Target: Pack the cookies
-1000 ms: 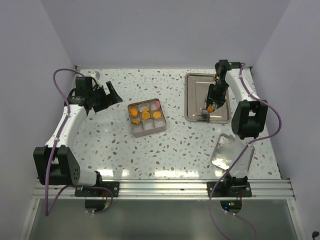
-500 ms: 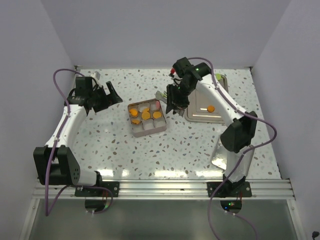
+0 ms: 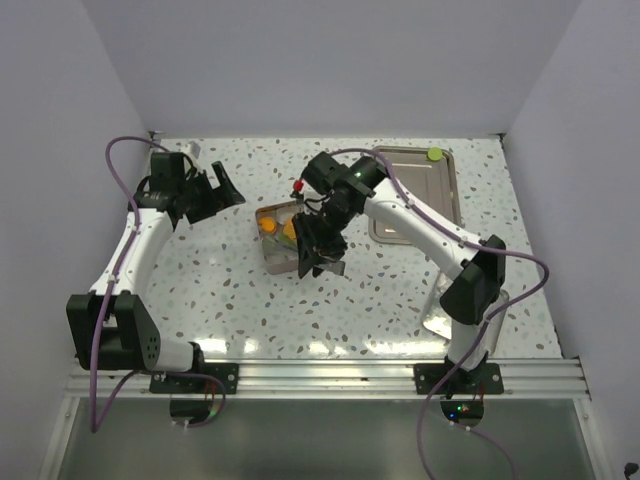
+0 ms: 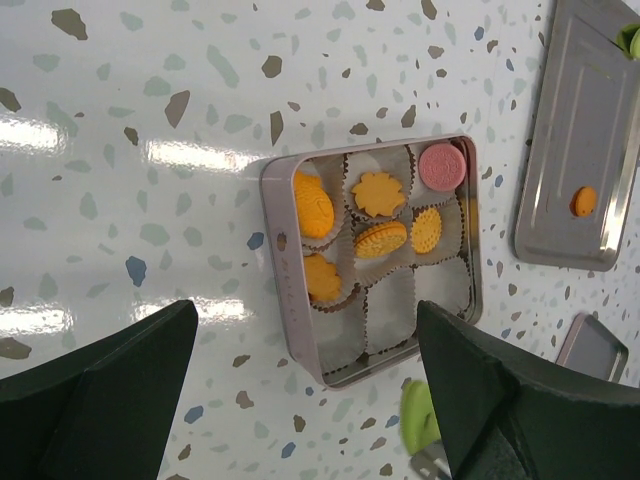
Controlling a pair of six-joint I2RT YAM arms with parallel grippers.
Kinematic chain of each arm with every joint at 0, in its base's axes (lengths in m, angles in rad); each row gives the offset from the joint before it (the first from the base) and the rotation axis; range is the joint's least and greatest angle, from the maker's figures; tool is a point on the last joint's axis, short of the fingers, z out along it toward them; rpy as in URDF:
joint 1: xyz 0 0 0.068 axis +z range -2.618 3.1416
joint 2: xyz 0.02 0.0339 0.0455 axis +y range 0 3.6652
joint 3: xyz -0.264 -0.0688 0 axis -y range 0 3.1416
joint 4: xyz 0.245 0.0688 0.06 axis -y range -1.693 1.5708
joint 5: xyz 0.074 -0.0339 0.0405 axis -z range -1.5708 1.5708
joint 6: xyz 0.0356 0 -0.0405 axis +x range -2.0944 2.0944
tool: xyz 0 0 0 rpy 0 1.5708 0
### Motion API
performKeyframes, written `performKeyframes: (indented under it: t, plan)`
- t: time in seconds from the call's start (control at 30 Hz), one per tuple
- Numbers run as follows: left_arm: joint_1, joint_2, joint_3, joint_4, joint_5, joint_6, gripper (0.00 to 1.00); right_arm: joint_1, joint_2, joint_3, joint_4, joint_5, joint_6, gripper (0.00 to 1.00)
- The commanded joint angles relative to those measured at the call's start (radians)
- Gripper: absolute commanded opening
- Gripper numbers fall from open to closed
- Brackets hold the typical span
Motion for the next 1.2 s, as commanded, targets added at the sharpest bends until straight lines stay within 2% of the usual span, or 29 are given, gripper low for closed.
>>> performKeyframes:
  t: [0.0, 0.2, 0.9, 1.07, 1.17]
  plan:
    - [-0.002, -0.021, 0.028, 0.022, 0.008, 0.011, 0.96, 0.036, -0.029, -0.078, -0.071, -0.058, -0.004, 0.34]
    - [-0.002, -0.040, 0.011, 0.027, 0.008, 0.009, 0.96, 0.052, -0.018, -0.143, 0.007, -0.055, 0.027, 0.34]
    - [-0.002, -0.069, -0.017, 0.027, 0.008, 0.014, 0.97, 0.052, 0.102, -0.042, 0.048, 0.000, 0.048, 0.33]
    - [-0.002, -0.069, -0.018, 0.025, 0.008, 0.015, 0.96, 0.052, 0.114, -0.042, 0.042, 0.020, 0.048, 0.35]
    - [-0.002, -0.069, -0.020, 0.028, 0.007, 0.015, 0.96, 0.052, 0.116, -0.037, 0.042, 0.031, 0.050, 0.40]
